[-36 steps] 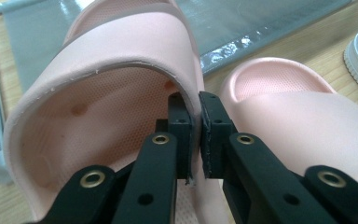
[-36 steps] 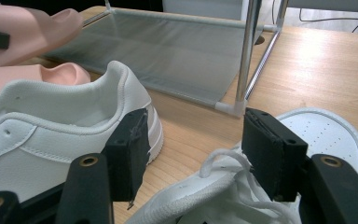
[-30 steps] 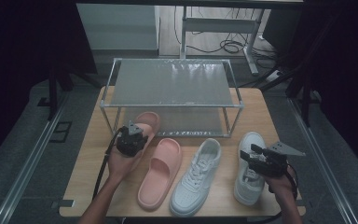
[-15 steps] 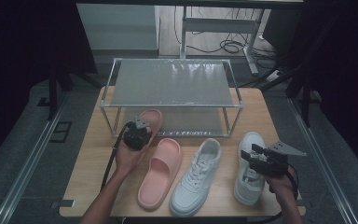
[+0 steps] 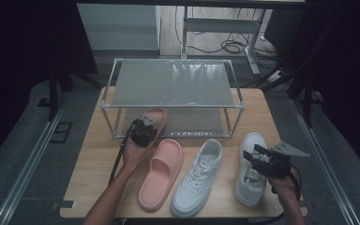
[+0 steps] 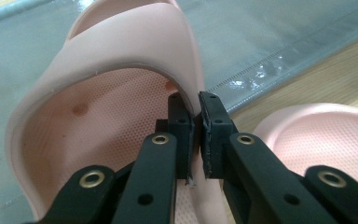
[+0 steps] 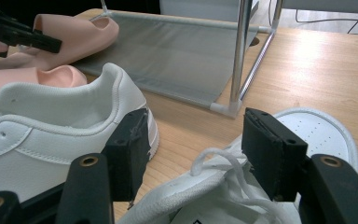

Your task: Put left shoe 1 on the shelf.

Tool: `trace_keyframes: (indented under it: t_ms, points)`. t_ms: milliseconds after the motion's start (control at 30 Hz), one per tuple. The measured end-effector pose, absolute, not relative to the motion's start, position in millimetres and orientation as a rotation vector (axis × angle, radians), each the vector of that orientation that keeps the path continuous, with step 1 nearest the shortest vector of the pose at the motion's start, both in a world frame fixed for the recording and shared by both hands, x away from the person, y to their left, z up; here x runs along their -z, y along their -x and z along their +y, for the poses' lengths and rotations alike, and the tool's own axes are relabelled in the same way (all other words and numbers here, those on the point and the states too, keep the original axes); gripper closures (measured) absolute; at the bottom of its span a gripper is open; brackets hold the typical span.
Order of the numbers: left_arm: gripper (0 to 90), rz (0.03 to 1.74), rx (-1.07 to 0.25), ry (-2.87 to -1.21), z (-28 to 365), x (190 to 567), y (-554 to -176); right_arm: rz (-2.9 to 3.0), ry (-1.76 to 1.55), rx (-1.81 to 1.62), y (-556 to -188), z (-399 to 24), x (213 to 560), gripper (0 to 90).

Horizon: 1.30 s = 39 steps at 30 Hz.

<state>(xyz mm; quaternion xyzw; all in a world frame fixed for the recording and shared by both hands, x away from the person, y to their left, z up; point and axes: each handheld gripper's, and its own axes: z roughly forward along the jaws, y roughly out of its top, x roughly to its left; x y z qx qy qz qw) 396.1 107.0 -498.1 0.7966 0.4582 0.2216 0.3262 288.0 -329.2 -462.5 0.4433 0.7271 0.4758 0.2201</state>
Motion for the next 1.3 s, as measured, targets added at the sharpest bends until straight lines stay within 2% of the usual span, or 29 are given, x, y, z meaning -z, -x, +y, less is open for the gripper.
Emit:
trace_keyframes:
  t_ms: [667, 733, 833, 967, 1133, 1300]
  points:
    - [84.1, 1.211, -0.620, -2.116, 93.3, 502.8, -416.3, 2.013, -1.230, -1.309, -287.7, -330.7, 463.7, 42.1]
    - [80.8, 1.212, -0.626, -2.106, 93.4, 502.1, -416.0, 2.013, -1.230, -1.308, -287.6, -331.1, 463.8, 42.1]
    - [65.4, 1.212, -0.602, -2.093, 94.6, 498.0, -411.8, 2.012, -1.228, -1.307, -287.1, -331.5, 463.5, 42.1]
    - [59.6, 1.195, -0.572, -2.095, 98.8, 494.6, -401.1, 2.010, -1.227, -1.307, -286.6, -331.5, 463.2, 42.1]
    - [59.1, 1.167, -0.532, -2.089, 109.1, 489.7, -384.6, 2.009, -1.226, -1.308, -286.2, -330.8, 462.3, 42.1]
    - [66.8, 1.147, -0.514, -2.095, 122.4, 486.7, -366.0, 2.010, -1.225, -1.306, -286.4, -330.3, 462.7, 42.1]
